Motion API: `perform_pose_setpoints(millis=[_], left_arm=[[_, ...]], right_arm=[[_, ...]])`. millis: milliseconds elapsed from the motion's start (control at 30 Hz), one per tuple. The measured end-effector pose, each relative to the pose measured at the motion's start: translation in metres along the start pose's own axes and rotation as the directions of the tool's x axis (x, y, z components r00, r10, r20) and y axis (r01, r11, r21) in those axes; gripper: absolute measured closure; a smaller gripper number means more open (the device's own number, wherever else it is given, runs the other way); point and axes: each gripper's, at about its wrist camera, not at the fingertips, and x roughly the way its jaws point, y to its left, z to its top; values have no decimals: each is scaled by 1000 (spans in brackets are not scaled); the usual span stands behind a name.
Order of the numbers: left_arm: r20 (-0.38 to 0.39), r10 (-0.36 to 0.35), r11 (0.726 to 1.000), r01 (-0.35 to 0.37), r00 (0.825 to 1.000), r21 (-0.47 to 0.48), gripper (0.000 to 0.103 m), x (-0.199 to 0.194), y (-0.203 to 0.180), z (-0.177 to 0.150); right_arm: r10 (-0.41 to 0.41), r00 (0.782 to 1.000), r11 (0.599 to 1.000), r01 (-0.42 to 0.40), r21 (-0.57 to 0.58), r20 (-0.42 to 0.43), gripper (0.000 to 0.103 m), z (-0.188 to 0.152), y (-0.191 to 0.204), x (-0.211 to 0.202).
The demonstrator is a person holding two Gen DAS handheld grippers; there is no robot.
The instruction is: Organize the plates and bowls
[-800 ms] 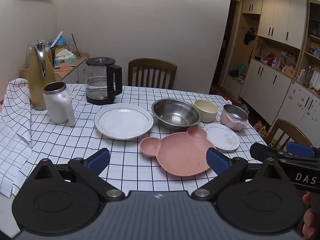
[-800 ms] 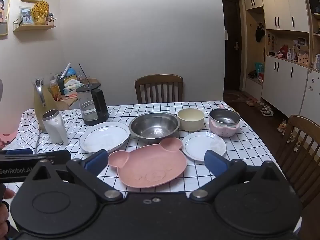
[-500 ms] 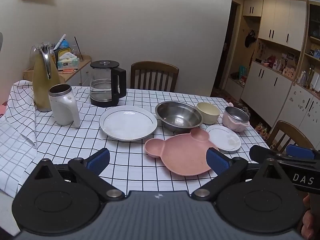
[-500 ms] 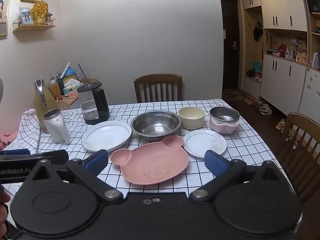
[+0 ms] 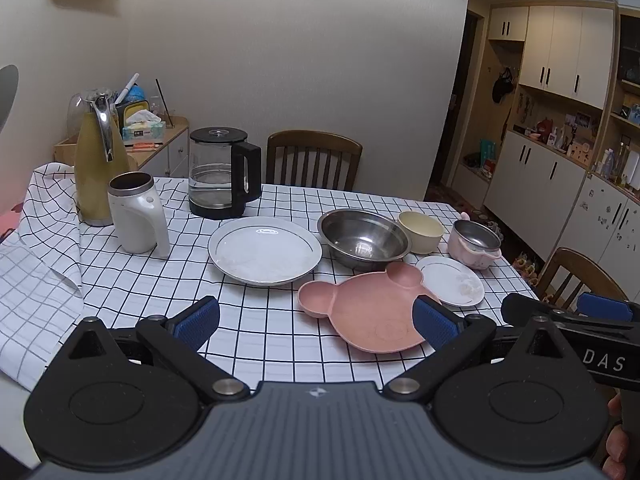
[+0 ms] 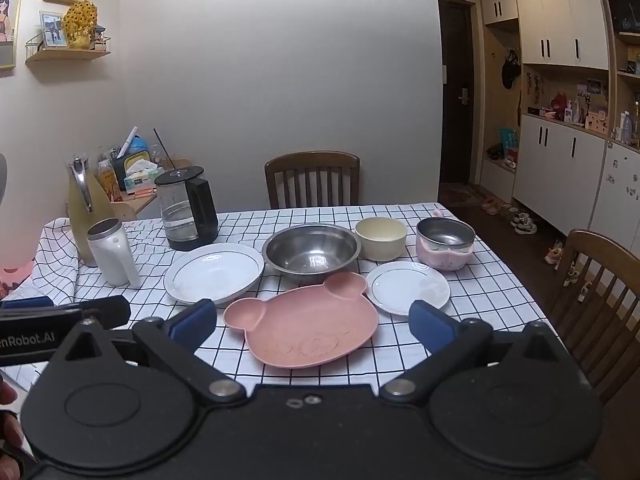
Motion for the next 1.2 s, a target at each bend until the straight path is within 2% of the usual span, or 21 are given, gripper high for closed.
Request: perform_pose_setpoints(millis=[667,1200], left_arm=[[-3,1,1000,-1,1000,20,0,-9,4,-2],[13,-54,998,53,998,43,0,-14,3,-3]], right_arm=[[-24,1000,1000,24,19,-4,0,-4,6,-9],[-75,997,997,75,24,2,0,-9,10,-16]])
